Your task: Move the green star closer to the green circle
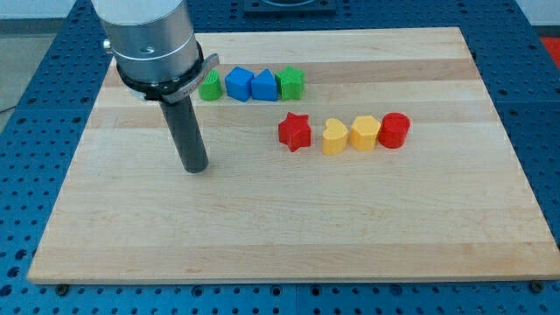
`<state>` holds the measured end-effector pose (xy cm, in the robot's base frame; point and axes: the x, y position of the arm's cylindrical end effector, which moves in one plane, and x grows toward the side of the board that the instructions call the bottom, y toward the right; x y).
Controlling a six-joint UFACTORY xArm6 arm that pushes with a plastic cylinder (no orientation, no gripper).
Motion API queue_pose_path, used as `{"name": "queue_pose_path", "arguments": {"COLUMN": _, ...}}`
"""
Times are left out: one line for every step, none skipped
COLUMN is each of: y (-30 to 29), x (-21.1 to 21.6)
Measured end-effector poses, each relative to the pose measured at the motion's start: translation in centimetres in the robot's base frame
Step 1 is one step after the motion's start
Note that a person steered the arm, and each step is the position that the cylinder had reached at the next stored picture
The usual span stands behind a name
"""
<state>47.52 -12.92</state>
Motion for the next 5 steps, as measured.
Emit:
{"name": "queue_pose_path", "arguments": {"y": 0.0, "x": 0.0}}
{"name": "queue_pose_path", "arguments": {"y": -1.6, "x": 1.6}}
{"name": "queue_pose_path", "arguments": {"y": -1.6, "x": 1.7}}
{"name": "queue_pose_path", "arguments": {"y": -1.7, "x": 1.7}}
{"name": "queue_pose_path", "arguments": {"y": -1.9, "x": 2.6}}
